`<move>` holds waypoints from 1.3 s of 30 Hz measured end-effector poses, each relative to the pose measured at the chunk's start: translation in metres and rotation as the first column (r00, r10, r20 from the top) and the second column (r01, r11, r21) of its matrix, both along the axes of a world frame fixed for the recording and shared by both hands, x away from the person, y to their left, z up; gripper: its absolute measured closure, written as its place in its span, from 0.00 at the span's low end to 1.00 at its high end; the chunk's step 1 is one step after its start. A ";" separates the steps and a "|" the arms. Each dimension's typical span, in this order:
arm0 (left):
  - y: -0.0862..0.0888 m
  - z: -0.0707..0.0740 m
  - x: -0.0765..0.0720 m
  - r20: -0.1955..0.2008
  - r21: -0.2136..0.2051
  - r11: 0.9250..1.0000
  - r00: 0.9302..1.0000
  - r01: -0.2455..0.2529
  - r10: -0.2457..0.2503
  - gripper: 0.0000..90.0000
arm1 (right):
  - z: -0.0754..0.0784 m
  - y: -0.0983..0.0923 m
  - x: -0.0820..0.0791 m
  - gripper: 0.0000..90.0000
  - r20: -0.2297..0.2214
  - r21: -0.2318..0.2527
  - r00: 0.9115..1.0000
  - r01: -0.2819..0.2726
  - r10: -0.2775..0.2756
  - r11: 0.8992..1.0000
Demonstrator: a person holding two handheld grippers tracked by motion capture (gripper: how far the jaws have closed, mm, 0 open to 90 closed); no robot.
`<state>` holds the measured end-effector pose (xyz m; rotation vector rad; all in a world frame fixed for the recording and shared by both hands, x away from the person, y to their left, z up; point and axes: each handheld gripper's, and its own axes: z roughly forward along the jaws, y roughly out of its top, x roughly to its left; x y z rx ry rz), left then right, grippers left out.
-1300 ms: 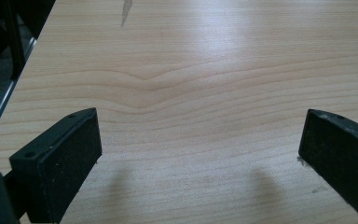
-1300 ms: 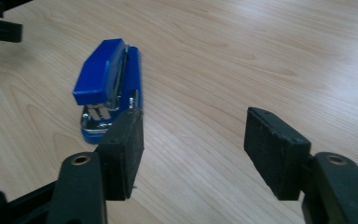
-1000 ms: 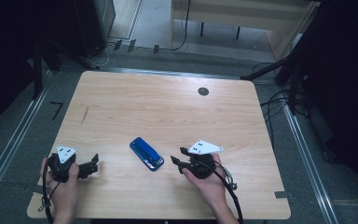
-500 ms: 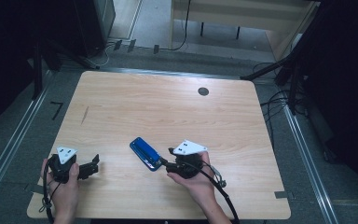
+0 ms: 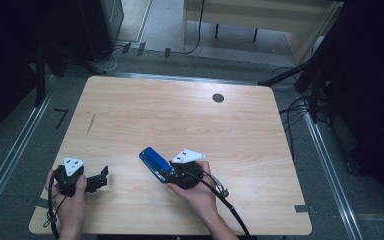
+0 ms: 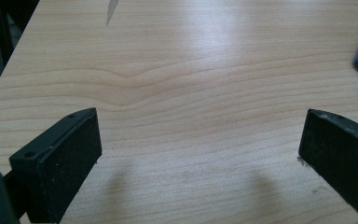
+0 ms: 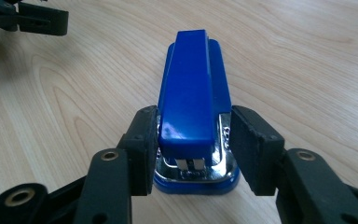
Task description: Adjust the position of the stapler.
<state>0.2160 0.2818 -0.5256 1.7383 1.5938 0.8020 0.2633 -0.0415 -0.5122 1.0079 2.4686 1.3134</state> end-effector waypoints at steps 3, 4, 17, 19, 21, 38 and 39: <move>0.000 0.000 0.000 0.001 0.000 1.000 1.000 0.001 -0.001 0.00 | -0.001 0.004 0.002 0.62 0.004 -0.013 1.000 0.002 -0.002 1.000; 0.000 0.000 0.000 0.000 0.000 1.000 1.000 0.003 -0.003 0.00 | -0.002 0.008 0.003 0.64 0.011 -0.024 1.000 -0.001 0.001 1.000; 0.000 0.000 0.000 -0.001 -0.006 1.000 1.000 0.007 -0.007 0.00 | -0.014 0.024 0.011 0.70 0.054 -0.062 0.998 -0.010 0.013 0.998; -0.001 0.000 0.000 -0.002 -0.008 1.000 1.000 0.009 -0.009 0.00 | -0.013 0.025 0.011 0.71 0.065 -0.071 0.998 -0.016 0.020 0.997; -0.001 0.000 0.000 -0.003 -0.007 1.000 1.000 0.012 -0.012 0.00 | -0.013 0.026 0.010 0.72 0.081 -0.085 0.996 -0.015 0.022 0.996; -0.007 0.002 -0.002 0.002 -0.048 0.998 0.999 0.037 -0.037 0.00 | -0.011 0.012 0.003 0.74 0.090 -0.127 0.993 -0.064 0.075 0.990; -0.008 0.002 -0.003 0.002 -0.047 0.998 0.999 0.041 -0.041 0.00 | -0.011 0.012 0.003 0.74 0.090 -0.127 0.993 -0.064 0.075 0.990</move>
